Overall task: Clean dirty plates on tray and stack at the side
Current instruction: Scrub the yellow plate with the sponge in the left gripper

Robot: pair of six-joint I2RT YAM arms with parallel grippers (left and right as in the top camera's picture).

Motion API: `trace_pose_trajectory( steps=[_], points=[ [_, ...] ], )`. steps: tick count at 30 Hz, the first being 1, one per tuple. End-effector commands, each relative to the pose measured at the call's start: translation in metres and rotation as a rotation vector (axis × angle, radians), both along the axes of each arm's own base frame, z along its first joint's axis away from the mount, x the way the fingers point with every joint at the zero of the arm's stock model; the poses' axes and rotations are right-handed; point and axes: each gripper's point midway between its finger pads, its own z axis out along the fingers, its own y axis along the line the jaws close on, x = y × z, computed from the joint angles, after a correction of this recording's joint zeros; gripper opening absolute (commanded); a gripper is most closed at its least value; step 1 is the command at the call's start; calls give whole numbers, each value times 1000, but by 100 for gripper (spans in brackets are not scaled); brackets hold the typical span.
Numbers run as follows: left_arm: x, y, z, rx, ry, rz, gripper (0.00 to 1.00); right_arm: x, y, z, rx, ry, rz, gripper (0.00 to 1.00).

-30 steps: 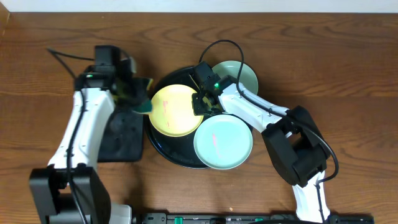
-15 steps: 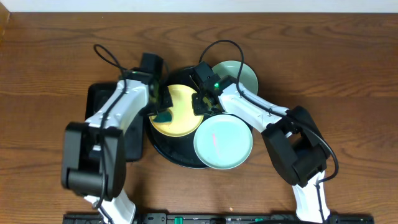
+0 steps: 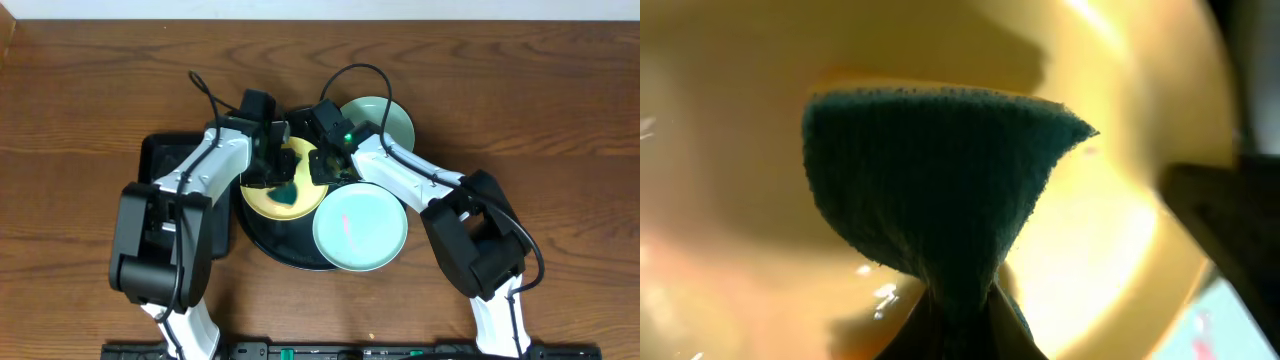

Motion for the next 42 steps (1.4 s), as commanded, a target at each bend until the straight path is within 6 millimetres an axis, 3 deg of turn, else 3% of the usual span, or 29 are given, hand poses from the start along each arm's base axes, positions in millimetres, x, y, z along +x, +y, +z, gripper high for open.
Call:
trace_pose_trajectory(
  steps=[1,4,5,8,10,16,25,33,37,42],
  points=[
    [1,9,-14,38,28,86,7,-3,-3,-18,-53,9,19,4],
    [11,57,-18,269,1,351,7,-3,-3,-18,-53,9,19,5],
    [12,82,-15,387,-23,482,7,-3,-3,-18,-53,9,18,5],
    [8,105,-4,496,-55,611,7,-3,-3,-18,-53,9,19,6],
    [5,108,-1,516,-56,619,7,-3,-3,-18,-53,9,18,6],
    [-16,98,-5,487,47,514,7,-5,-1,-18,-18,39,20,1],
    [-18,66,-9,323,87,311,7,-8,-10,-15,114,170,19,1],
    [-28,5,1,-13,100,-38,7,-8,-17,-15,147,196,39,1],
    [-18,10,-1,16,78,31,7,-7,-17,-15,147,194,39,1],
    [14,44,-4,183,-4,376,7,-8,-17,-16,143,193,39,1]
  ],
)
